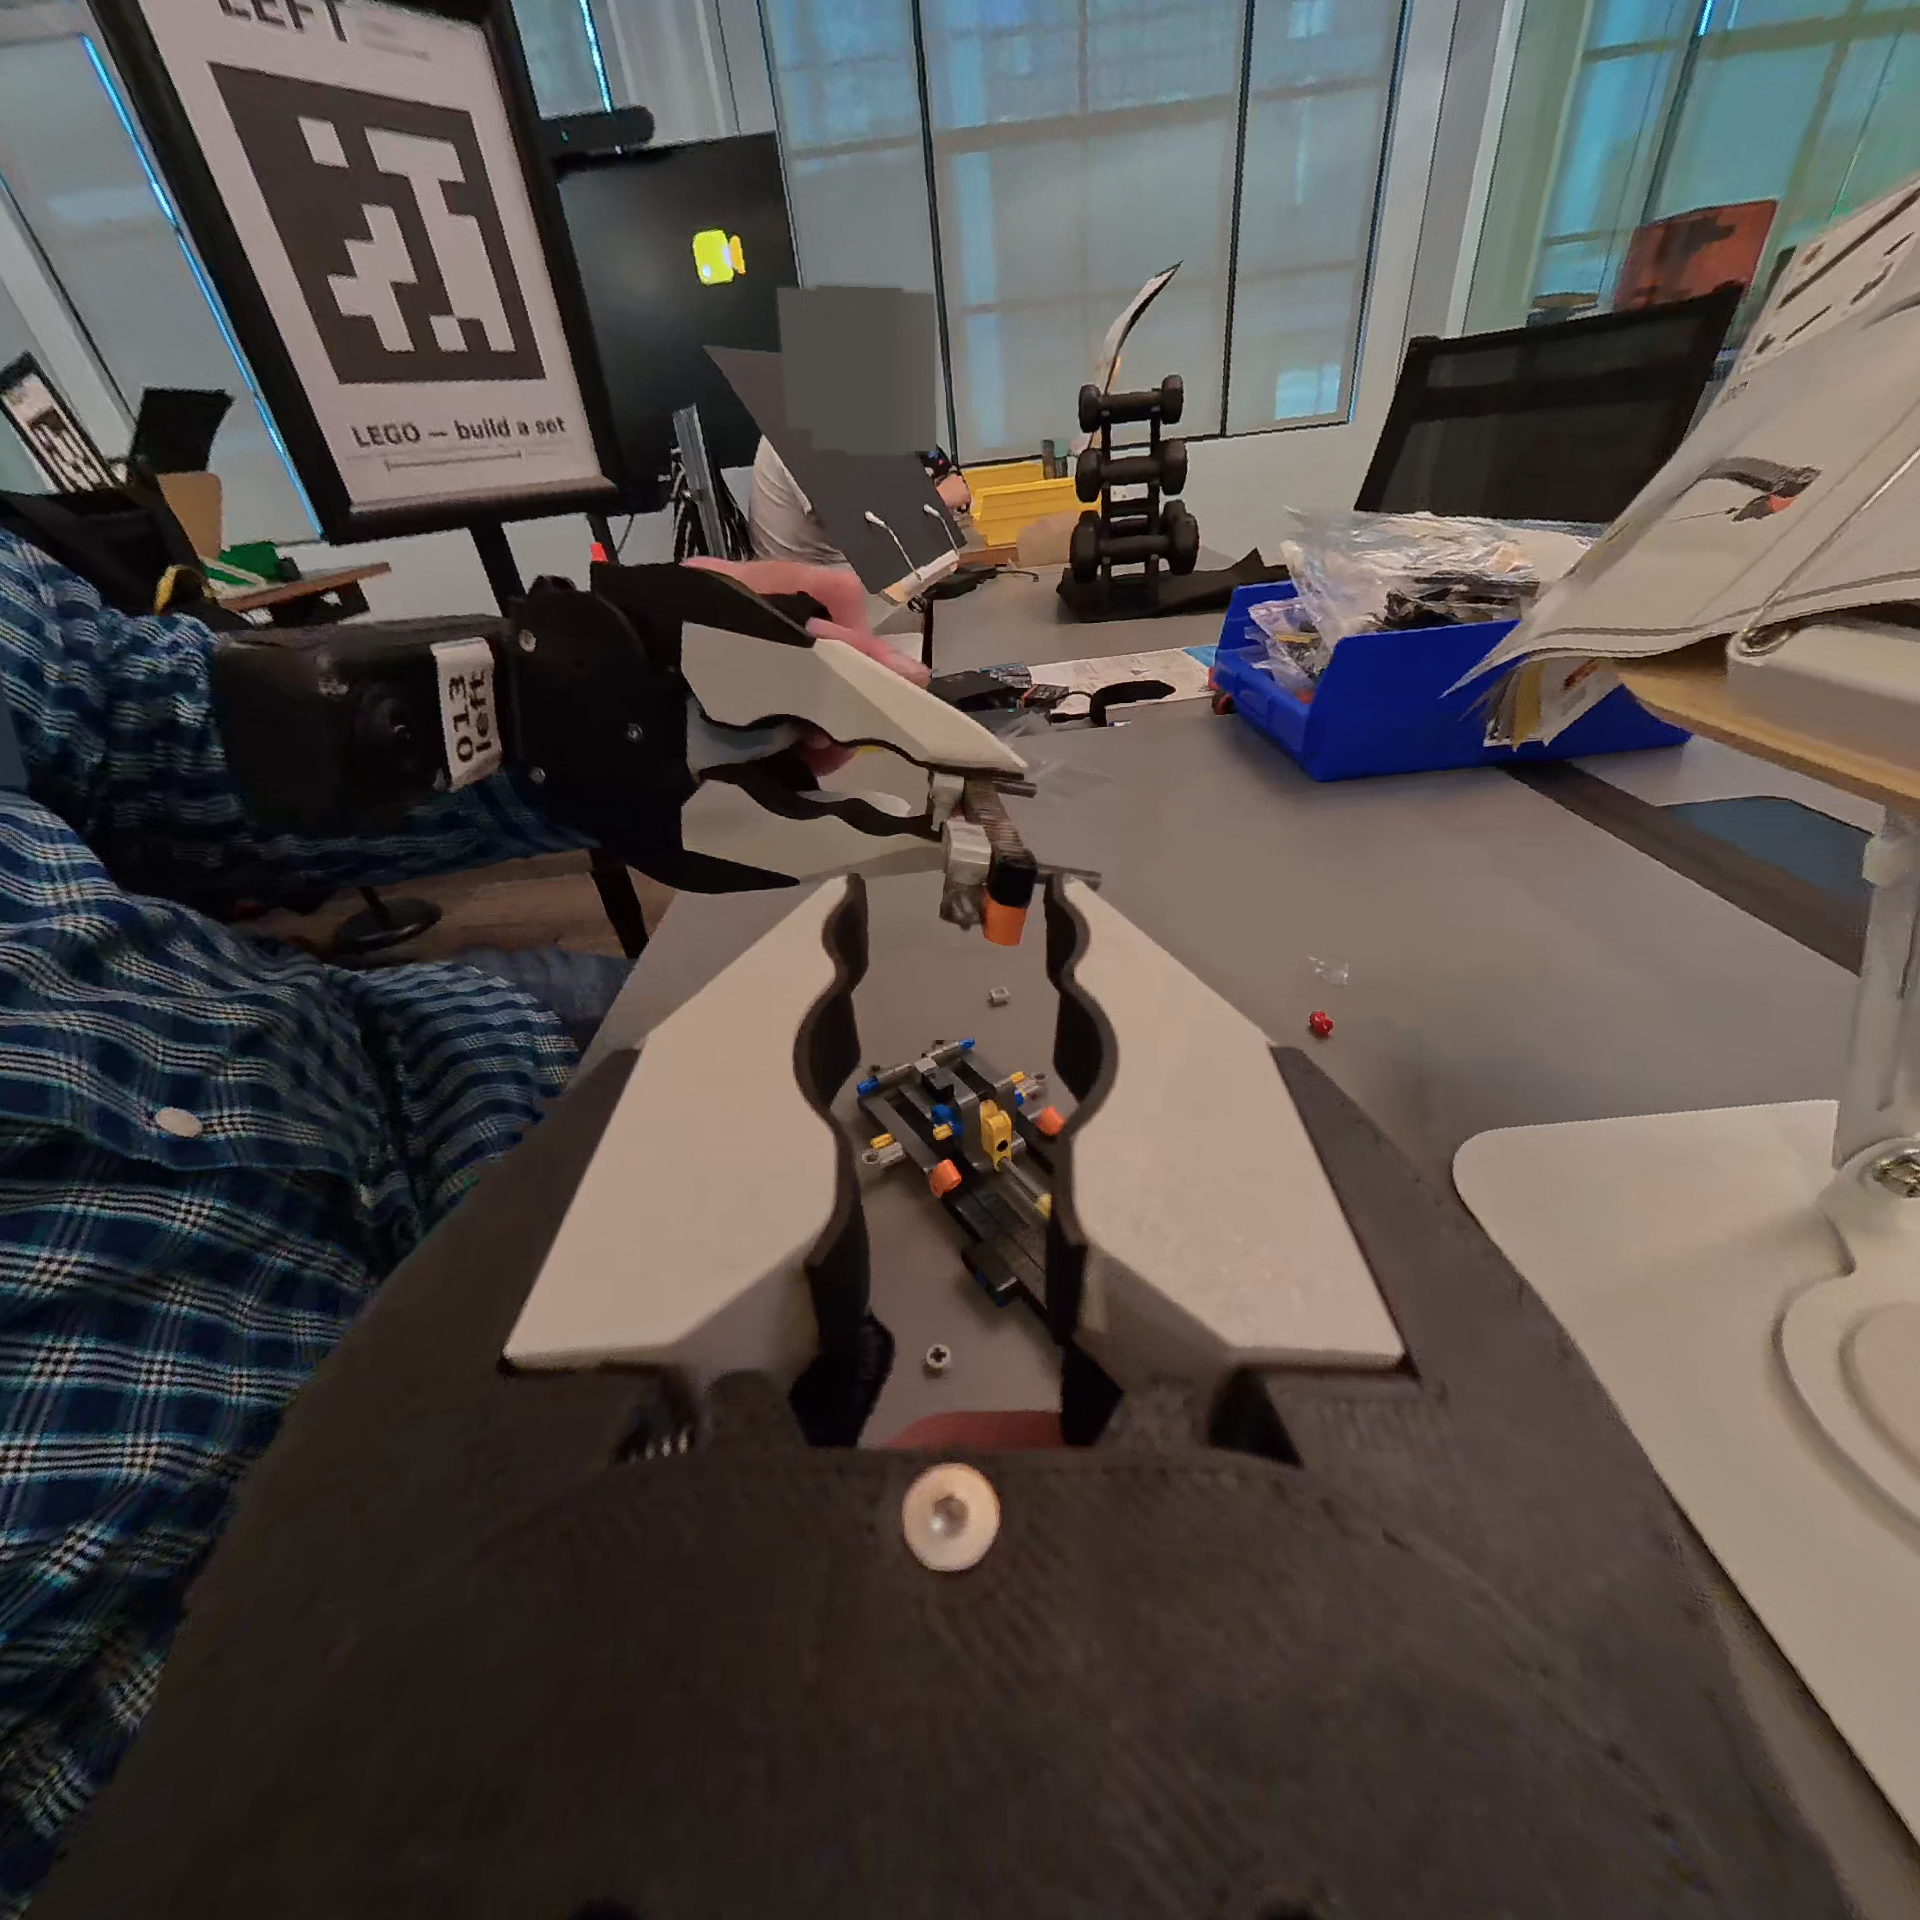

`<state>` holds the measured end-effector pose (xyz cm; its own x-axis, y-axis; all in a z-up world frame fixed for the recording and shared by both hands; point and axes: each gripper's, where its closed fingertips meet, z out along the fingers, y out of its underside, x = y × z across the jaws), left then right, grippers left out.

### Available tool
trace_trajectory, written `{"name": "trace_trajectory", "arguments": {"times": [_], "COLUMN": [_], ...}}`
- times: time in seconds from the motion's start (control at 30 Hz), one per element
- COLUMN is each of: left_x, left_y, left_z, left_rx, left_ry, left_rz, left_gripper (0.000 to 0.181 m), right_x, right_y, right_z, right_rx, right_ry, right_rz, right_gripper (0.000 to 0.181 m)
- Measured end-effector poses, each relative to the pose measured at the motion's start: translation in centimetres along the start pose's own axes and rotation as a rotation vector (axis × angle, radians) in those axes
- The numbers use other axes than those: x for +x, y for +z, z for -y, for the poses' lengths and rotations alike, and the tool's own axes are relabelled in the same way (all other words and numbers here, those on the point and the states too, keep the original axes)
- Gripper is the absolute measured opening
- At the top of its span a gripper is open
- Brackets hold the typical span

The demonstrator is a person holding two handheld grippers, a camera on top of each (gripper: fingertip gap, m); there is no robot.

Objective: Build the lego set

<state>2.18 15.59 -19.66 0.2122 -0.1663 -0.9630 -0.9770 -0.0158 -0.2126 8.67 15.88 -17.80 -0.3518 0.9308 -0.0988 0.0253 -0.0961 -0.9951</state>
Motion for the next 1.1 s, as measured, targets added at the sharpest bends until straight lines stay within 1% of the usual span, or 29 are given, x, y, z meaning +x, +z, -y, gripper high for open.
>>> {"name": "trace_trajectory", "arguments": {"times": [0.1,0.2,0.27,0.43,0.5,0.53,0.7,0.73,1.1], "left_x": [0.3,0.5,0.5,0.7,0.7,0.7,1.0,1.1,1.0], "left_y": [0.1,0.1,0.1,0.3,0.2,0.2,0.3,0.3,0.5], "left_z": [0.2,0.1,0.1,0.0,0.0,0.1,0.1,0.2,0.4], "left_rx": [-0.003,-0.003,-0.005,-0.014,-0.014,-0.015,-0.014,-0.013,0.003], "left_ry": [0.025,0.031,0.034,0.047,0.052,0.053,0.057,0.058,0.038], "left_rz": [-0.003,-0.006,-0.006,-0.006,-0.005,-0.005,-0.011,-0.012,-0.018], "left_gripper": [0.014,0.014,0.014,0.014,0.014,0.014,0.014,0.014,0.014], "right_x": [0.1,0.5,0.7,1.1,1.5,1.5,1.1,1.2,1.2], "right_y": [0.3,0.3,0.3,0.4,0.5,0.5,0.7,0.7,0.5], "right_z": [-0.3,-0.5,-0.7,-1.1,-1.3,-1.4,-1.7,-1.7,-1.5], "right_rx": [-0.016,-0.027,-0.040,-0.062,-0.074,-0.078,-0.095,-0.096,-0.084], "right_ry": [-0.010,-0.019,-0.008,0.007,0.023,0.027,0.023,0.023,0.034], "right_rz": [-0.022,-0.047,-0.054,-0.079,-0.097,-0.101,-0.086,-0.086,-0.082], "right_gripper": [0.036,0.025,0.025,0.030,0.037,0.037,0.034,0.030,0.029]}}
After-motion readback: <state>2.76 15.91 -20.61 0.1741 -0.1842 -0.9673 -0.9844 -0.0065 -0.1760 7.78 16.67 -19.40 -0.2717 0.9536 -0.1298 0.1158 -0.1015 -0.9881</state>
